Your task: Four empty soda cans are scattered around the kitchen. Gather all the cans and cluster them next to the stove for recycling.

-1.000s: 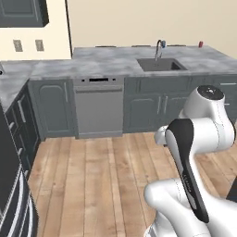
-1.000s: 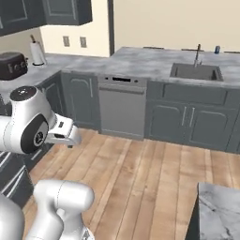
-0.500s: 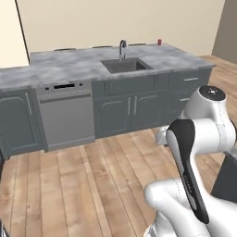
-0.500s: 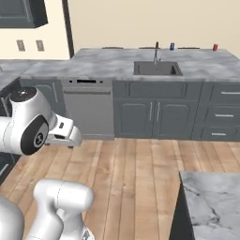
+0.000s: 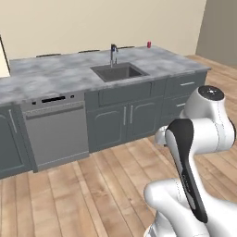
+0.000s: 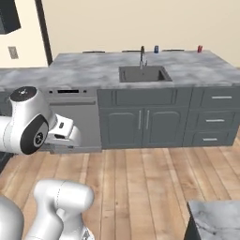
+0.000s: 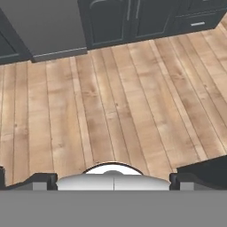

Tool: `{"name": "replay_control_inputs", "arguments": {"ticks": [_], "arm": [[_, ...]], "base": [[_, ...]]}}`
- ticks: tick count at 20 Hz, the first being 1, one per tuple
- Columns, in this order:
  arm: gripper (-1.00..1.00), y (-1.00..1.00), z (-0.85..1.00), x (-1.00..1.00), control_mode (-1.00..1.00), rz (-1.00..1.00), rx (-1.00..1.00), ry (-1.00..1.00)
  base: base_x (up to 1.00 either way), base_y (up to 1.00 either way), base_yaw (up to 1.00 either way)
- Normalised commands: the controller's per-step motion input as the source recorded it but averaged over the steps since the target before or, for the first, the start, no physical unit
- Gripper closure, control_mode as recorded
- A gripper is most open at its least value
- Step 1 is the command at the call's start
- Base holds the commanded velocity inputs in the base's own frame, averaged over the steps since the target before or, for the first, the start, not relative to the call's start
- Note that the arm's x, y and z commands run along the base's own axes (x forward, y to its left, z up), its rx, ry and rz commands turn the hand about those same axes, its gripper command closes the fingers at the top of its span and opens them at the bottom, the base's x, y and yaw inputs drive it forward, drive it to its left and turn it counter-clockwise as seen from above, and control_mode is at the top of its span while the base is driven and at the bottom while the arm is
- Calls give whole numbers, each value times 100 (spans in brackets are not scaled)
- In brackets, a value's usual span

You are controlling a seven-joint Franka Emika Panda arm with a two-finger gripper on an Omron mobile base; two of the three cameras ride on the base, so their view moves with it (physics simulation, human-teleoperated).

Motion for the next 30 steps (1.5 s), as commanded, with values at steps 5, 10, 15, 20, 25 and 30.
{"name": "replay_control_inputs", "arguments": {"ticks": [5, 10, 15, 20, 25, 30], "arm": [[-100, 0, 0, 0, 100, 0, 0, 0], [-100, 0, 0, 0, 100, 0, 0, 0], [-100, 0, 0, 0, 100, 0, 0, 0], [-100, 0, 0, 0, 100, 0, 0, 0], [-100, 0, 0, 0, 100, 0, 0, 0], [-100, 0, 0, 0, 100, 0, 0, 0]], "base": [[66, 29, -24], [65, 28, -24], [61, 21, -25], [57, 19, -25], [22, 8, -38], [-2, 1, -50]]}}
